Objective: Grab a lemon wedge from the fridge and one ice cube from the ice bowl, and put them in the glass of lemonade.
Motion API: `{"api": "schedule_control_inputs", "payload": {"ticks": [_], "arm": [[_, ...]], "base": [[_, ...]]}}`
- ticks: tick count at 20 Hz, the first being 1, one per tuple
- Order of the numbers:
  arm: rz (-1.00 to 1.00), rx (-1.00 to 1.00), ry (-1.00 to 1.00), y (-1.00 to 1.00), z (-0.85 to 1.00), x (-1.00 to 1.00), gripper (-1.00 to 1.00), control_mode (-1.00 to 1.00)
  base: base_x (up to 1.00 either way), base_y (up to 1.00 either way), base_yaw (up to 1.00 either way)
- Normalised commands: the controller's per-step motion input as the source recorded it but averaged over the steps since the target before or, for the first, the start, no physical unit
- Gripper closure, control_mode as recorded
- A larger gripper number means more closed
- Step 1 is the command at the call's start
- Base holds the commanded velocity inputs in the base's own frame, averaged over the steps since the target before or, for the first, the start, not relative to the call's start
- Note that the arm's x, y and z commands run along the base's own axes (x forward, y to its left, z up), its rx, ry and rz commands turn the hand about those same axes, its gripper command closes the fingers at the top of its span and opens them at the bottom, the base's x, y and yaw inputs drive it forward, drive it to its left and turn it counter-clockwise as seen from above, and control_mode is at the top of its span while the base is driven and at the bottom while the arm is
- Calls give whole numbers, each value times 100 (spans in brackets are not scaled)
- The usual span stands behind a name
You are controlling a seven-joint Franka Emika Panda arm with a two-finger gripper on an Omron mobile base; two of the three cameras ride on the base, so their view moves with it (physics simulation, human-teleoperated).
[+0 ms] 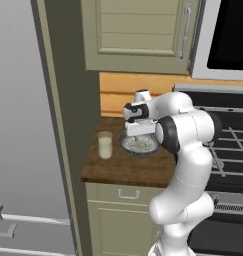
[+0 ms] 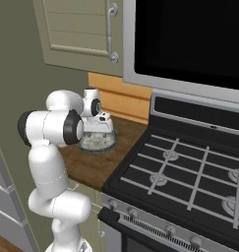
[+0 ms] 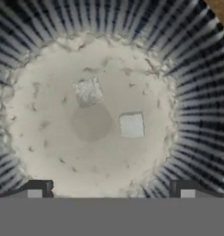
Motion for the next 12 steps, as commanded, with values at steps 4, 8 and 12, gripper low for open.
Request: {"api": "schedule_control_inputs", "payload": {"ticks": [4,8,12], "arm": [[10,1,0,0,-43,9,-100,-100],[8,0,0,0,-15,2,-100,-100],[10,0,0,0,-24,34,-100,-100]], "base": [[0,0,0],[0,0,0],[0,0,0]]}}
